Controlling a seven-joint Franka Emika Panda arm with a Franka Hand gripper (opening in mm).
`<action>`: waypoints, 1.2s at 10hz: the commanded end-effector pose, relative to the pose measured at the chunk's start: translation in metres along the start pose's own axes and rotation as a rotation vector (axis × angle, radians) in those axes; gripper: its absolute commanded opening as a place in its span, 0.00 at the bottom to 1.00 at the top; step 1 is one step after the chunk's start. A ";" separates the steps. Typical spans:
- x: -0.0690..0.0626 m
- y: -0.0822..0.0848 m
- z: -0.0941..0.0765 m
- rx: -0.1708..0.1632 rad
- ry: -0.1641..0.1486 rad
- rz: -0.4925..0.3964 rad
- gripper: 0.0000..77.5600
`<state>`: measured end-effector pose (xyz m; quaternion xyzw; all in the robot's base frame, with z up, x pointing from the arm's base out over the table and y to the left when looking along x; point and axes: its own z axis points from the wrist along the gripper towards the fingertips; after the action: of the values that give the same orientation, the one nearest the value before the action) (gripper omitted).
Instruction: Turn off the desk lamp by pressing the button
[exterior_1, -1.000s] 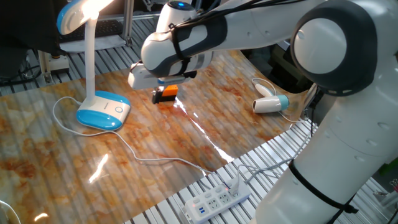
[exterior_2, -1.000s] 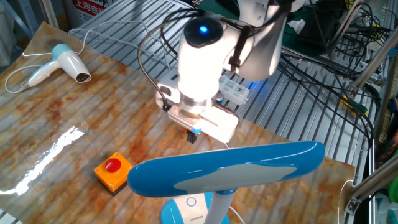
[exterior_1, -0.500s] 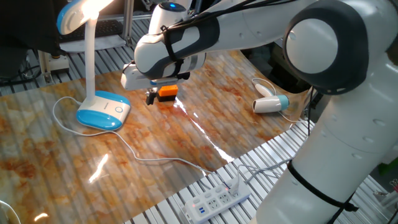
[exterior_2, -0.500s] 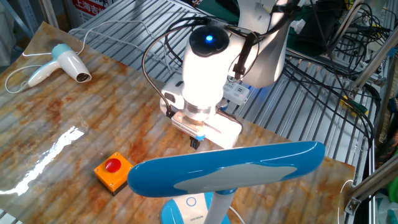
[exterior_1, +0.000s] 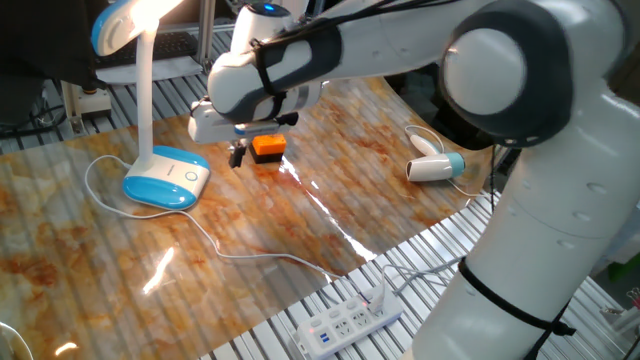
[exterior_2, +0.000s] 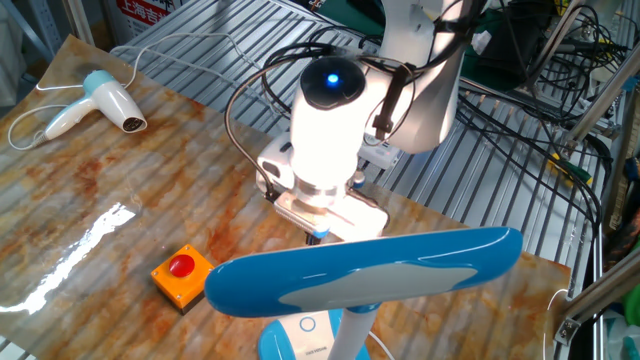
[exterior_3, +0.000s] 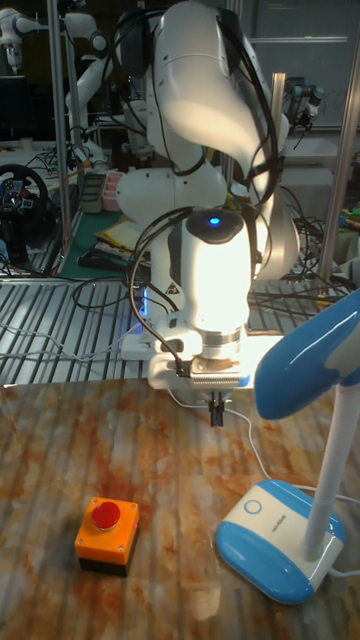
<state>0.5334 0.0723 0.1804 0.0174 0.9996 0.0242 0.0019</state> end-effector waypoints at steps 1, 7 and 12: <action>-0.025 0.011 0.008 -0.002 0.039 -0.015 0.00; -0.038 0.011 0.025 -0.031 0.045 -0.017 0.00; -0.038 0.011 0.025 -0.083 0.007 -0.020 0.00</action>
<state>0.5709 0.0830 0.1548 0.0098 0.9979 0.0633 -0.0095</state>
